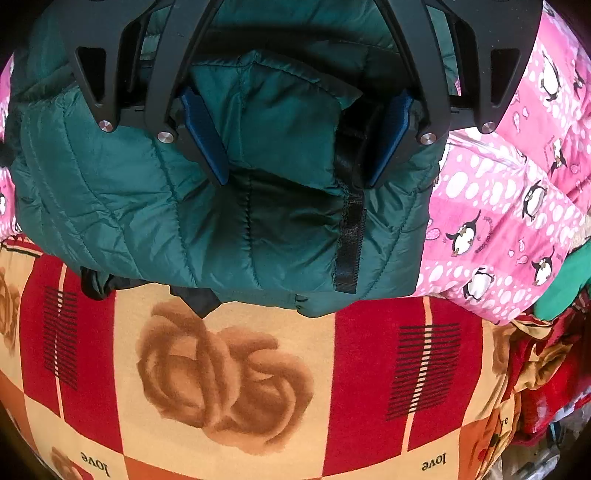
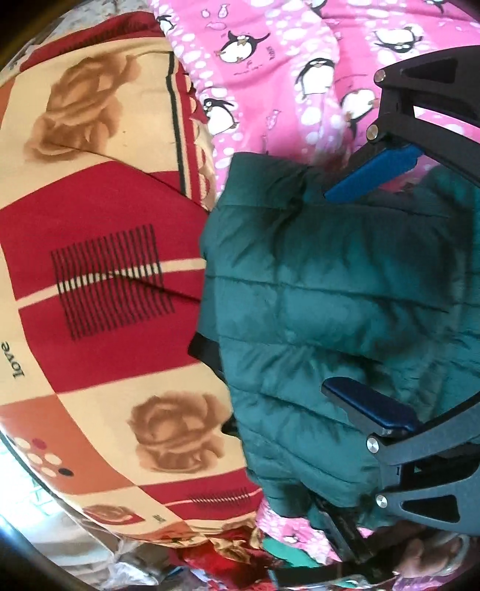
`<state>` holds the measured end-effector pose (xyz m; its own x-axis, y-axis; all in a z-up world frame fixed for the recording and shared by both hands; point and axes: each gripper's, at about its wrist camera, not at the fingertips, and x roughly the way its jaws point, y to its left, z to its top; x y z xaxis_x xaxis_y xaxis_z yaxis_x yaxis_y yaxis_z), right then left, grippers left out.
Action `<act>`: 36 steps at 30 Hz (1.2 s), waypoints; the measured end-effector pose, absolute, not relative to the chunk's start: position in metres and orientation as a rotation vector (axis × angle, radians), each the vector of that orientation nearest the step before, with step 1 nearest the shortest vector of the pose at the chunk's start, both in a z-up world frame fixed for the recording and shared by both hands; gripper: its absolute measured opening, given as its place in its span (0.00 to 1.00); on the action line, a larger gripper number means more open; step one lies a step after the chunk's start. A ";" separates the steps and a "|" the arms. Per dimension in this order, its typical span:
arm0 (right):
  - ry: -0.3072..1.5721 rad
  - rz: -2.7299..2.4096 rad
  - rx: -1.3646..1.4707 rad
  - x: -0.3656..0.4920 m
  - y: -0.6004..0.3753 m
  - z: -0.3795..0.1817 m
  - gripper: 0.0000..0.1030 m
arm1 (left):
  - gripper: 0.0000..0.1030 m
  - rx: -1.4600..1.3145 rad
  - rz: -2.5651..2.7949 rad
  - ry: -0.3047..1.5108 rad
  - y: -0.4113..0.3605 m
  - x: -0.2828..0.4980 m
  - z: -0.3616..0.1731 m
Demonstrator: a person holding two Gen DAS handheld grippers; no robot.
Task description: Fold large clothes
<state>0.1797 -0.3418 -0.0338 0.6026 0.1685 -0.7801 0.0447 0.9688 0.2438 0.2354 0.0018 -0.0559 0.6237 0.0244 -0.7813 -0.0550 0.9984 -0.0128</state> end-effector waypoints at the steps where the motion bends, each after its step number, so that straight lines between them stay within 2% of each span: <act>1: 0.941 0.073 0.236 0.179 -0.338 -0.040 0.92 | 0.76 -0.037 0.046 0.893 0.001 0.235 -0.056; 5: 1.026 0.050 0.193 0.189 -0.330 -0.073 0.94 | 0.77 -0.038 0.026 0.898 0.003 0.230 -0.051; 17: 0.974 0.024 0.237 0.131 -0.355 -0.010 0.93 | 0.77 -0.094 0.022 0.922 0.054 0.160 -0.017; 36: 1.023 0.032 0.195 0.015 -0.337 -0.012 0.93 | 0.77 -0.046 0.022 0.951 0.075 0.048 -0.032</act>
<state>0.0155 -0.3370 -0.0122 0.5223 0.1181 -0.8446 0.0643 0.9821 0.1771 0.0477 0.0747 -0.0315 0.5804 -0.0018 -0.8143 -0.0387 0.9988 -0.0298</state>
